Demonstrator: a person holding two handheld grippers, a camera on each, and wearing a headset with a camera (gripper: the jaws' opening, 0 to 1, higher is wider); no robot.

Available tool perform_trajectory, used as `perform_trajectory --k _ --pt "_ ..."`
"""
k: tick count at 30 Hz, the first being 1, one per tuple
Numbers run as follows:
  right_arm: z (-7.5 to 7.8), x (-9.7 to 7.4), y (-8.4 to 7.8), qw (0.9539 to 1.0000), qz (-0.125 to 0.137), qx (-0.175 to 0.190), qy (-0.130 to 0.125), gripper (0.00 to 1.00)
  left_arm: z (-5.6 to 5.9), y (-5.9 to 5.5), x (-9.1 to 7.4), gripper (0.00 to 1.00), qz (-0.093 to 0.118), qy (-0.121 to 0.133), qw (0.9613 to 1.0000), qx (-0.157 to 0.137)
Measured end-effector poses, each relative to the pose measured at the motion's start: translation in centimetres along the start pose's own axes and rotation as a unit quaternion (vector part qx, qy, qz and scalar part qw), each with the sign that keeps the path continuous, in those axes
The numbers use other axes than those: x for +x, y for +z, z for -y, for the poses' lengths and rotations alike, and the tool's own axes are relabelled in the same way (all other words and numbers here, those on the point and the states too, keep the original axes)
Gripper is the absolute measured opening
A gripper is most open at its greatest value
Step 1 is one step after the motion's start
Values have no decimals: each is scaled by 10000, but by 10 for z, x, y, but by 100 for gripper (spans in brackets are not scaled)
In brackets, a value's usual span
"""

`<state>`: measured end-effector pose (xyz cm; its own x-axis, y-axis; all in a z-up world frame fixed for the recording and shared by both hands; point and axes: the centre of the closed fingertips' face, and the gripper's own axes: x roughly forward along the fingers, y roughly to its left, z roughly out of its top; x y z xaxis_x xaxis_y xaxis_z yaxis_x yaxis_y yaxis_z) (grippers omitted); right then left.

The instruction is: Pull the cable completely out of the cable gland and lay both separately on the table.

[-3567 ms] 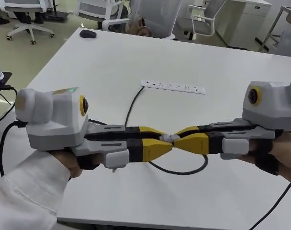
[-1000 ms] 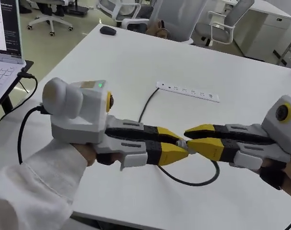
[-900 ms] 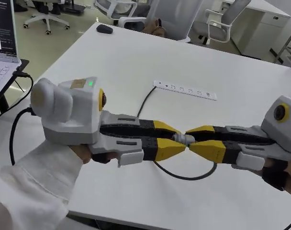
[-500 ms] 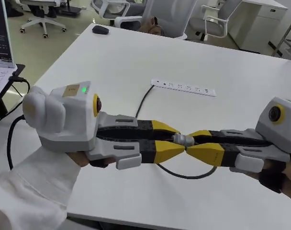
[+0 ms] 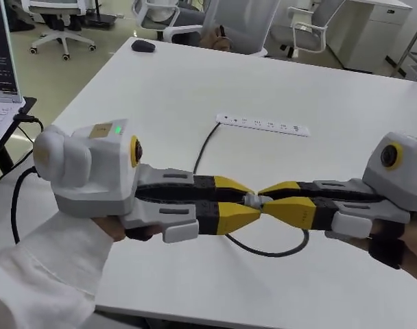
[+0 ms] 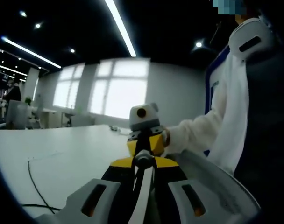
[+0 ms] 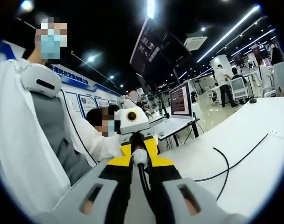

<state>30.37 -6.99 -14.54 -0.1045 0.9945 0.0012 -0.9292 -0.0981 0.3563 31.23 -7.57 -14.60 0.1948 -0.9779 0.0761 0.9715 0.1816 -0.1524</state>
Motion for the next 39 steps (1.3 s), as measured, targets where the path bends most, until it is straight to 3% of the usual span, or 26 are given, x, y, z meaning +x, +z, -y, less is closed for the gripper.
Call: perform_trajectory --k 1,2,5,7,9,12,14,15,16,17,18,19,21,23,29,32,34,37,39 --pt "0 0 -1 10000 -40 14 -8 13 -1 9 0 16 247 25 9997 -80" --pt "1 0 1 10000 27 44 -37 13 -4 12 -2 16 342 88 9993 -101" --pt "-2 0 -1 9998 -56 -197 -38 12 -1 7 -3 16 234 20 9997 -106" --pt "2 1 0 9987 -27 -475 -164 12 -3 6 -4 16 244 86 9995 -187" --pt "3 2 -2 9984 -75 -511 -230 12 -5 5 -5 16 199 100 9996 -197" --pt "5 2 -5 9903 -297 -1291 -408 12 -7 1 -5 16 138 103 9982 -579" --pt "6 2 -10 9809 -572 -1792 -498 9 -4 1 -4 16 140 -5 9958 -903" --pt "5 3 -15 9769 -694 -1966 -466 7 -6 0 -3 16 101 16 9964 -841" --pt "4 4 -15 9775 -684 -1952 -422 6 -6 0 -3 16 102 15 9969 -780" --pt "4 3 -17 9905 -585 -1196 -354 6 -4 1 -1 16 71 17 9989 -461" --pt "2 3 -14 9961 -459 -700 -277 7 -3 0 0 16 60 13 9989 -456" --pt "2 2 -11 9994 -286 -71 -163 12 -3 -2 1 16 5 24 9990 -457" --pt "-3 2 -4 9994 -10 353 42 25 -3 -4 2 16 -59 15 9995 -313" --pt "1 2 -4 10000 -59 19 -50 17 -1 0 2 16 26 -36 9997 -237" --pt "5 2 0 9998 -2 140 -113 14 -5 1 2 16 78 -9 9997 -246" --pt "10 -1 0 9992 -18 250 -317 12 -9 -3 1 16 -65 89 9999 -132" --pt "-1 0 2 9996 -6 260 -56 12 2 2 3 16 41 -143 9998 -134" --pt "1 0 -2 9994 -270 42 -207 12 2 -1 4 16 -52 -80 9999 -34" --pt "-2 -2 1 9995 -216 -106 -204 12 1 0 4 15 -34 -110 9999 -59"
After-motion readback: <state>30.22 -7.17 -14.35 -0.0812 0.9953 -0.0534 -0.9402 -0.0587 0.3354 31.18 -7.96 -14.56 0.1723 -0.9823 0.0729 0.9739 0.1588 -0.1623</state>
